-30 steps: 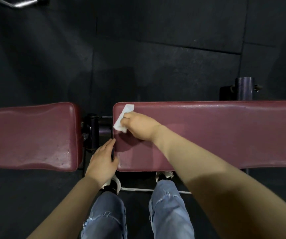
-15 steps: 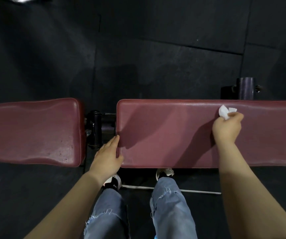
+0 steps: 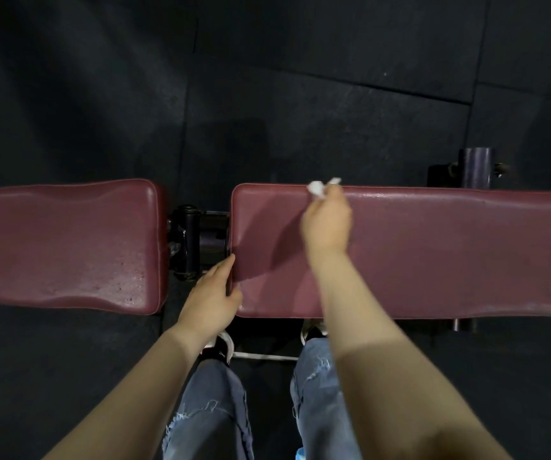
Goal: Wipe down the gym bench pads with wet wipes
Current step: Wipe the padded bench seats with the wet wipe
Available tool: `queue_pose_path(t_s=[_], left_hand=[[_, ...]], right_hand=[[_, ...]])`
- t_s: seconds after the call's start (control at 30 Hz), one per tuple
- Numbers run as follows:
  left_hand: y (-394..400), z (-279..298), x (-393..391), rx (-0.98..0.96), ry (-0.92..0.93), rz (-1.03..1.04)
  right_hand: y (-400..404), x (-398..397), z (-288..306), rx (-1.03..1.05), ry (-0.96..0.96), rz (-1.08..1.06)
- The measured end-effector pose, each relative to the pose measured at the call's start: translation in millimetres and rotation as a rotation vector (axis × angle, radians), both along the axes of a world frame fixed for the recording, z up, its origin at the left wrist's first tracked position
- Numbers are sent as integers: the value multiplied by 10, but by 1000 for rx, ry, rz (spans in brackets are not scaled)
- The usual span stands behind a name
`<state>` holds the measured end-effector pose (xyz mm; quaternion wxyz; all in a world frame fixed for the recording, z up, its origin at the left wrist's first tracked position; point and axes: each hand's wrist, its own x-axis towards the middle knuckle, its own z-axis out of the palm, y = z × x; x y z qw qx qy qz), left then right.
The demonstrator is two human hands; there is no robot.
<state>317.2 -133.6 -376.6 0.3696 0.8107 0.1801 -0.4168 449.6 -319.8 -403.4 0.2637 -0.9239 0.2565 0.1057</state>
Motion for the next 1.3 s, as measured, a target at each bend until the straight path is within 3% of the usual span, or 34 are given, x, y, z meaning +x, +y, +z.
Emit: queue_pose_path(t_s=[0.07,0.13,0.2,0.23,0.33,0.4,0.47,0.6,0.7,0.77,0.87,1.03,1.13,1.2,1.3], left_hand=[[-12,-17,-12,-5,-8,27],[-24,-42,-21,20,-35,17],[-23,-47,-39,48,-27,-29],[-20,-50,-53,47,-13,-51],[7,-57,-72,35,22,-56],[4,-74,-71,22,42,-29],[-10,-77,-75,20,45,-21],[-26,-65,-100,8,57,-1],[-24,-64,-87,12,57,-9],[-3,-69,-102,2,43,-16],[37,-82,-145,-17,29,8],[61,-101,-300,68,12,-23],[91,-102,-394,39,14,-35],[118,-105,-446,5,20,-26],[80,-68,-485,-20,40,2]], right_hand=[[571,-120,-70,78,95,286],[960,-281,-73,126,221,772],[1049,-357,1,27,264,1211],[988,-341,39,-50,220,1312],[578,-174,142,15,186,1222],[133,-22,254,210,315,974],[-461,43,346,273,369,723],[-1669,-114,338,-164,150,258],[-2120,-279,298,-251,163,-203],[-2025,-331,242,-248,126,-359],[-1298,-374,164,-178,9,-184],[387,-523,-19,73,156,727],[623,-464,31,-12,244,1245],[401,-355,171,-10,188,1282],[-434,-335,242,-78,104,1087]])
